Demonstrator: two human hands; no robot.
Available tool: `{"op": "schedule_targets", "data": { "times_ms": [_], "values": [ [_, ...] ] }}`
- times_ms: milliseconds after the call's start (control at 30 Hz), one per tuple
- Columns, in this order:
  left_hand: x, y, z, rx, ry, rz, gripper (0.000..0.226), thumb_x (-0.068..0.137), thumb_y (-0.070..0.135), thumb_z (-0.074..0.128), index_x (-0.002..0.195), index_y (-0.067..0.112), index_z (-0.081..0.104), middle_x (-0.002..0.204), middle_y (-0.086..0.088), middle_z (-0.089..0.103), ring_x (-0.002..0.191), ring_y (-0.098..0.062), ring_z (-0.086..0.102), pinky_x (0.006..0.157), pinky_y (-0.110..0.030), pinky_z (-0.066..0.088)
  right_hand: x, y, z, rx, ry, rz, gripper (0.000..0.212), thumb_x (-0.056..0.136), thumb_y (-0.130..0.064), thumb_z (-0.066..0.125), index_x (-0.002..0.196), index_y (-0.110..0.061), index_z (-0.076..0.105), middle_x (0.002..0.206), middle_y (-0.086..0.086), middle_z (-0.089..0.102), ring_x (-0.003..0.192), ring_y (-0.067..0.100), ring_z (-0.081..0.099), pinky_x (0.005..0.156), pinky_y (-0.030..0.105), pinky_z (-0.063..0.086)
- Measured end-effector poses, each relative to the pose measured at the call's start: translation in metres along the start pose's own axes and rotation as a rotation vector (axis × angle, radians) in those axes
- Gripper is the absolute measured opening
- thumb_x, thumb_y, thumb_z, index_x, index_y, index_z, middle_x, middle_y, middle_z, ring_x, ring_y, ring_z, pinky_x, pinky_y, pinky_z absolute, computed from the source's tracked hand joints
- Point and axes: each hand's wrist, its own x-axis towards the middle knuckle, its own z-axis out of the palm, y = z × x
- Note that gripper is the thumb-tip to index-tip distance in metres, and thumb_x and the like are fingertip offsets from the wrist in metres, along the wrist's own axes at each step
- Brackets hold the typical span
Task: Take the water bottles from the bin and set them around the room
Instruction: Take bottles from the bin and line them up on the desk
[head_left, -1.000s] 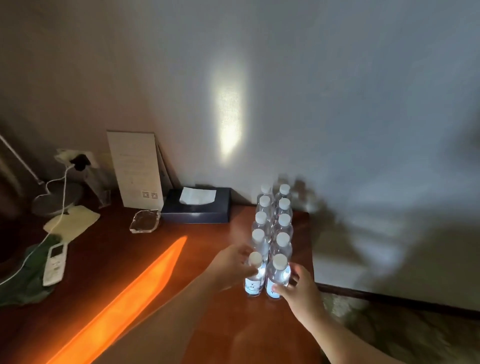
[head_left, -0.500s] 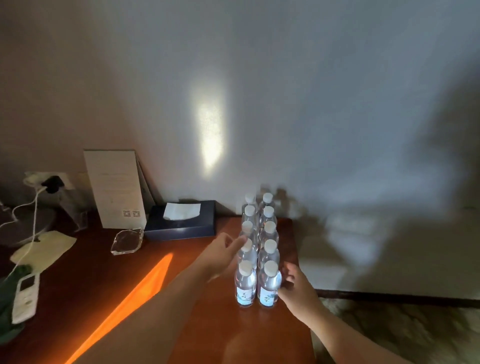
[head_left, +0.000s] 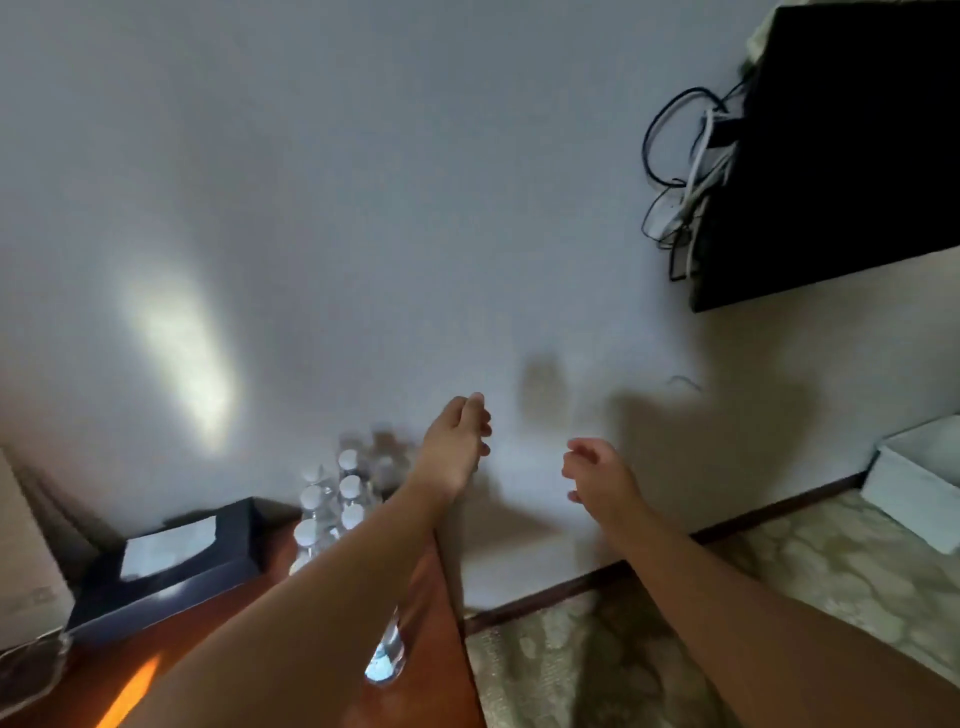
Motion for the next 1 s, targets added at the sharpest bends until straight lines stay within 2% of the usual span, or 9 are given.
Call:
{"op": "schedule_targets", "data": {
  "times_ms": [67, 200, 300, 400, 500, 567, 700, 800, 1000],
  "values": [
    [-0.001, 0.02, 0.052, -0.017, -0.073, 0.009, 0.039, 0.103, 0.046, 0.038, 0.089, 0.017, 0.06, 0.084, 0.001, 0.065, 0.068, -0.016, 0.063, 0.061, -0.03, 0.045, 0.004, -0.006, -0.051, 0.051, 0.084, -0.005, 0.024, 0.097, -0.011, 0.053, 0.119, -0.015, 0.062, 0.092, 0.001, 0.062, 0.084, 0.018, 0.061, 0.072, 0.035, 0.054],
    [-0.016, 0.055, 0.174, -0.082, -0.237, 0.028, 0.04, 0.102, 0.047, 0.039, 0.09, 0.016, 0.061, 0.083, 0.001, 0.065, 0.069, -0.017, 0.063, 0.06, -0.031, 0.045, 0.006, -0.008, -0.176, 0.094, 0.231, -0.005, 0.017, 0.099, -0.014, 0.053, 0.113, -0.018, 0.063, 0.091, 0.007, 0.065, 0.076, 0.018, 0.059, 0.064, 0.03, 0.05],
    [-0.039, 0.082, 0.272, -0.092, -0.358, 0.057, 0.04, 0.102, 0.045, 0.037, 0.087, 0.016, 0.059, 0.083, -0.001, 0.063, 0.068, -0.017, 0.062, 0.059, -0.031, 0.045, 0.003, -0.003, -0.276, 0.08, 0.328, -0.029, 0.014, 0.098, -0.014, 0.054, 0.105, -0.021, 0.064, 0.094, 0.008, 0.067, 0.078, 0.02, 0.061, 0.07, 0.034, 0.052],
    [-0.066, 0.112, 0.365, -0.05, -0.48, 0.082, 0.039, 0.103, 0.04, 0.034, 0.089, 0.013, 0.058, 0.084, -0.006, 0.06, 0.071, -0.019, 0.06, 0.061, -0.031, 0.045, -0.006, 0.008, -0.37, 0.061, 0.427, -0.017, 0.011, 0.098, -0.022, 0.053, 0.092, -0.022, 0.063, 0.085, 0.006, 0.066, 0.077, 0.021, 0.062, 0.071, 0.038, 0.053],
    [-0.088, 0.137, 0.449, -0.05, -0.547, 0.095, 0.04, 0.105, 0.04, 0.034, 0.091, 0.012, 0.059, 0.084, -0.008, 0.06, 0.074, -0.022, 0.06, 0.06, -0.031, 0.047, -0.017, 0.021, -0.458, 0.087, 0.521, -0.012, 0.015, 0.099, -0.021, 0.051, 0.093, -0.019, 0.064, 0.083, 0.008, 0.065, 0.076, 0.022, 0.061, 0.062, 0.034, 0.049],
    [-0.101, 0.15, 0.499, -0.078, -0.595, 0.079, 0.037, 0.105, 0.036, 0.035, 0.092, 0.011, 0.06, 0.084, -0.008, 0.061, 0.073, -0.023, 0.061, 0.06, -0.032, 0.049, -0.026, 0.03, -0.51, 0.129, 0.6, 0.005, 0.015, 0.1, -0.02, 0.051, 0.092, -0.022, 0.064, 0.082, 0.007, 0.064, 0.071, 0.02, 0.06, 0.056, 0.029, 0.046],
    [-0.12, 0.165, 0.585, -0.058, -0.756, 0.03, 0.032, 0.102, 0.034, 0.038, 0.089, 0.012, 0.056, 0.082, -0.007, 0.059, 0.079, -0.026, 0.056, 0.072, -0.038, 0.047, -0.03, 0.048, -0.593, 0.187, 0.746, 0.022, 0.013, 0.099, -0.02, 0.054, 0.091, -0.02, 0.065, 0.083, 0.005, 0.064, 0.068, 0.019, 0.06, 0.058, 0.032, 0.048],
    [-0.115, 0.177, 0.65, -0.069, -0.798, 0.026, 0.03, 0.102, 0.03, 0.038, 0.084, 0.012, 0.055, 0.077, -0.006, 0.057, 0.077, -0.026, 0.054, 0.066, -0.034, 0.046, -0.011, 0.057, -0.649, 0.227, 0.823, 0.036, 0.013, 0.099, -0.02, 0.054, 0.105, -0.016, 0.065, 0.093, 0.004, 0.066, 0.074, 0.018, 0.064, 0.063, 0.033, 0.052],
    [-0.054, 0.21, 0.786, -0.067, -0.847, 0.083, 0.031, 0.102, 0.025, 0.038, 0.083, 0.011, 0.058, 0.08, -0.009, 0.062, 0.07, -0.022, 0.058, 0.057, -0.03, 0.045, 0.064, 0.046, -0.749, 0.223, 0.928, 0.021, 0.013, 0.099, -0.019, 0.052, 0.091, -0.023, 0.061, 0.089, 0.002, 0.065, 0.073, 0.016, 0.063, 0.061, 0.03, 0.051]
  ]
}}
